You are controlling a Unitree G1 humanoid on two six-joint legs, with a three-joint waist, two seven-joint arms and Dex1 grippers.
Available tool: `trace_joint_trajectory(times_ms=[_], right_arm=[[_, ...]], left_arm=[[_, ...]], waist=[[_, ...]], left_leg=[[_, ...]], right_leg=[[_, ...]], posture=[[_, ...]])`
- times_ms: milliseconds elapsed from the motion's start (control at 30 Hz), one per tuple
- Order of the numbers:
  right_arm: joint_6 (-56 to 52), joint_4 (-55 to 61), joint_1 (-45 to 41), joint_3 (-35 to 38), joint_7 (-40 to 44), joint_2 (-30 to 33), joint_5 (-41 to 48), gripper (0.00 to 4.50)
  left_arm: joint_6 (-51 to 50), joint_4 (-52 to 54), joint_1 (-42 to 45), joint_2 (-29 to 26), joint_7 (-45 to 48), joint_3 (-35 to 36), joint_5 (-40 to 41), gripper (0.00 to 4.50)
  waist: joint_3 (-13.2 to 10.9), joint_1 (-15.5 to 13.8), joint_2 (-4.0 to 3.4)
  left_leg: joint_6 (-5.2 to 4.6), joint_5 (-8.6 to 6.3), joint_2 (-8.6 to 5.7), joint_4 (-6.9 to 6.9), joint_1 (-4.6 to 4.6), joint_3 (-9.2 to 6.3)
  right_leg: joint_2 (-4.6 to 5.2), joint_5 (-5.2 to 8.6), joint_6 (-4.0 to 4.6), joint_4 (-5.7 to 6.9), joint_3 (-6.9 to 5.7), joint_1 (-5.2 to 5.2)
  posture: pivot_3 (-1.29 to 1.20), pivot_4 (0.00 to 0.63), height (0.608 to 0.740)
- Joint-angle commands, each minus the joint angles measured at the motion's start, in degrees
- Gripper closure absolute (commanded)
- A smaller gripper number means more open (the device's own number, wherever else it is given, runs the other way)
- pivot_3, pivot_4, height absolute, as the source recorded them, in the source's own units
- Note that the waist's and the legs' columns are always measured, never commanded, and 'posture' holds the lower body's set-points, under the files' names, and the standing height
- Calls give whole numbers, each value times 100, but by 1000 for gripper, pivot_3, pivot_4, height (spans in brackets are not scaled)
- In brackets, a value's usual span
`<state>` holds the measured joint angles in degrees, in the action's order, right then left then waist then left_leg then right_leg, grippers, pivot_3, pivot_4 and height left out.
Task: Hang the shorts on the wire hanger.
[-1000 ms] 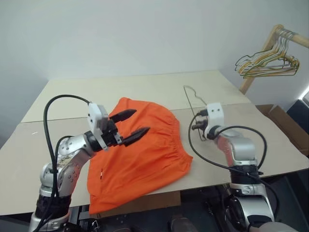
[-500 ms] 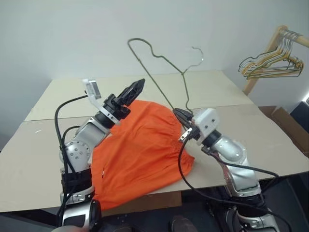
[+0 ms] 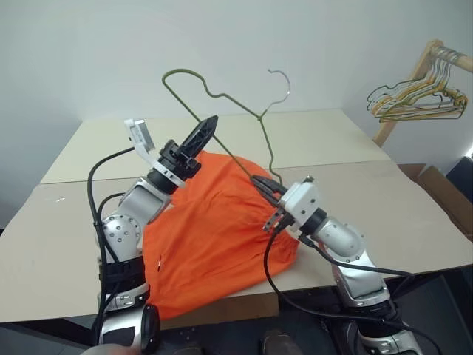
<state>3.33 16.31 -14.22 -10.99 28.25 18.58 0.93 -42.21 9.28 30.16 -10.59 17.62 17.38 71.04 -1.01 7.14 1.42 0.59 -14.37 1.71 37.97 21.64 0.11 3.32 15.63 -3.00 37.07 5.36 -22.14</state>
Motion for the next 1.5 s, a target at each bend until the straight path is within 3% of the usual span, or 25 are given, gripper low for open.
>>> trace_joint_trajectory(times_ms=[33,133,233,333,433,600,667,733,867,967,1133,1500], right_arm=[[167,91,-22,16,-14,-27,-19,4500],[181,81,-29,11,4,-33,-14,4500],[204,76,-39,-6,20,-26,-30,4500],[312,28,-53,7,-25,-4,-140,4500],[357,40,-53,-19,200,138,-110,3664],[260,125,-15,172,331,206,164,1878],[-292,336,75,380,813,474,885,1131],[-1550,586,77,719,1372,927,2119,474],[-3641,305,-351,1339,2459,1956,4169,474],[-4741,-364,-824,1408,3279,2434,5010,474],[-5290,-1199,-1518,972,4199,2413,5071,474],[-5481,-1435,-2165,505,4196,1573,4717,474]], left_arm=[[93,202,119,-50,63,-63,-50,3537],[118,192,107,-50,62,-86,-83,4489],[212,233,83,-83,130,-147,-289,4489],[576,381,-28,-221,388,-488,-1071,4489],[839,379,-90,-224,583,-581,-1389,4500],[1056,236,-12,-337,832,-432,-1581,4500],[1085,149,36,-524,1056,-309,-1559,4500],[1072,113,63,-756,1395,-176,-1435,4500],[766,59,13,-1278,2638,278,-580,4500],[389,40,-65,-1563,3474,542,189,4500],[361,-51,-48,-1668,3888,532,247,4500],[531,297,-263,-1217,3822,121,-59,4500]], waist=[[0,0,0],[0,0,0],[0,0,0],[0,0,0],[0,-3,0],[0,-4,0],[-1,-4,0],[-2,-11,3],[-8,-10,7],[-10,31,7],[-10,3,8],[-10,-53,9]], left_leg=[[0,0,0,0,0,0],[0,0,0,0,0,0],[0,0,0,0,0,2],[0,0,-1,0,0,6],[1,1,-1,0,0,13],[1,1,0,0,0,13],[1,0,-1,0,1,14],[0,0,0,0,5,12],[0,0,0,2,4,11],[-2,0,8,2,-2,18],[-3,-1,17,2,-2,12],[-3,-1,13,14,28,5]], right_leg=[[0,0,0,0,0,0],[0,0,0,0,0,0],[0,0,0,0,0,0],[-1,0,0,-1,0,0],[0,0,0,-2,0,1],[-1,0,1,-2,-2,1],[-1,0,0,-3,-2,1],[-1,0,0,-6,-4,2],[2,0,1,-7,-7,6],[-5,1,4,-6,-9,7],[-16,5,9,-8,-21,10],[-8,1,5,-7,-26,-4]], posture=[[-93,0,740],[-93,0,740],[-92,0,740],[-92,0,740],[-93,0,740],[-92,0,740],[-92,0,740],[-90,0,740],[-93,0,740],[-95,0,740],[-85,0,740],[-63,0,740]])
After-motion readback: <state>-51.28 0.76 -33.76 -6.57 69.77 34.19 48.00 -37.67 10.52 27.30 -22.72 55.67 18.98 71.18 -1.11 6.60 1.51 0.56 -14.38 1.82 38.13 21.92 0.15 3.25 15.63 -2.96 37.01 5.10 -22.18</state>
